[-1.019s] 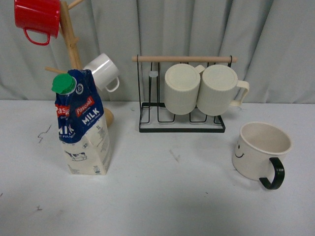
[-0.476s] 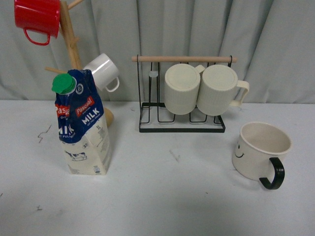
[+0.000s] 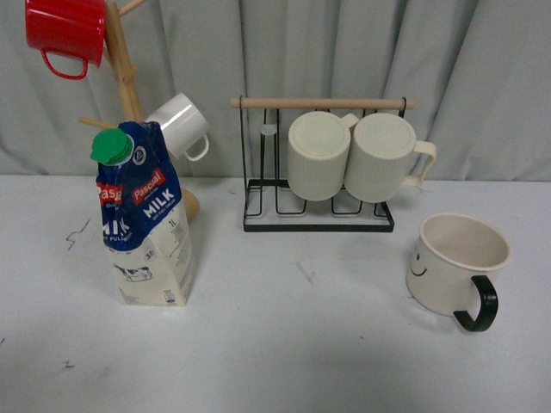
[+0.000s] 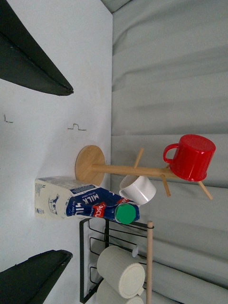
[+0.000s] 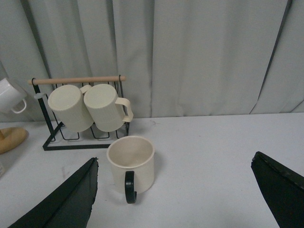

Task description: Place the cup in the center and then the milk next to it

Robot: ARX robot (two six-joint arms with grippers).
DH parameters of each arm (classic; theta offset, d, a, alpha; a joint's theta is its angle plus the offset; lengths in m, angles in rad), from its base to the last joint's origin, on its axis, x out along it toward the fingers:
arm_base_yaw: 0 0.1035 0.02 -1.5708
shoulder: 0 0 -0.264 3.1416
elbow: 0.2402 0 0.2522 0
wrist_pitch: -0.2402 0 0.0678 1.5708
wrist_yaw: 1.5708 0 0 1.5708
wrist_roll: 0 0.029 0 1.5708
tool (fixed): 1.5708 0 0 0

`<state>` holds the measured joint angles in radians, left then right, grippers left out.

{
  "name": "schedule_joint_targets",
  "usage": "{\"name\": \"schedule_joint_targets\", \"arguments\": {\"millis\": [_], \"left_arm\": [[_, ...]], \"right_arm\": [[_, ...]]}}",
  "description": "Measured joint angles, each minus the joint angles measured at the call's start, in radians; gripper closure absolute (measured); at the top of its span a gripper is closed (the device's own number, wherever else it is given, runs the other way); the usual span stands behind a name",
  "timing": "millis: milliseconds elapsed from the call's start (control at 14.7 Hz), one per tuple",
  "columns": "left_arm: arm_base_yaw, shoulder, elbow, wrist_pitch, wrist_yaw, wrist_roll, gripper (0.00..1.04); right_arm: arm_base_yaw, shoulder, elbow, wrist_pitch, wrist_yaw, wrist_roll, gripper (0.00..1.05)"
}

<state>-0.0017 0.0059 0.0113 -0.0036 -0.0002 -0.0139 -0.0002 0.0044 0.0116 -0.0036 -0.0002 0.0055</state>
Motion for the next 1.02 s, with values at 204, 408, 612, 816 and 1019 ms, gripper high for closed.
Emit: {"name": "schedule_joint_targets", "arguments": {"millis": [204,408,612,816,1019], "left_arm": [[0.0,0.0,0.0,0.0,0.0,0.0,0.07],[0.0,0.0,0.0,0.0,0.0,0.0,0.07],[0.0,0.0,0.0,0.0,0.0,0.0,0.07],[0.0,0.0,0.0,0.0,0.0,0.0,0.07],[0.0,0.0,0.0,0.0,0.0,0.0,0.07]], "right_arm": [[0.0,0.0,0.0,0.0,0.0,0.0,0.06],[0.0,0.0,0.0,0.0,0.0,0.0,0.06],[0.0,0.0,0.0,0.0,0.0,0.0,0.06],[0.0,0.0,0.0,0.0,0.0,0.0,0.06],[0.0,0.0,0.0,0.0,0.0,0.0,0.06]]}}
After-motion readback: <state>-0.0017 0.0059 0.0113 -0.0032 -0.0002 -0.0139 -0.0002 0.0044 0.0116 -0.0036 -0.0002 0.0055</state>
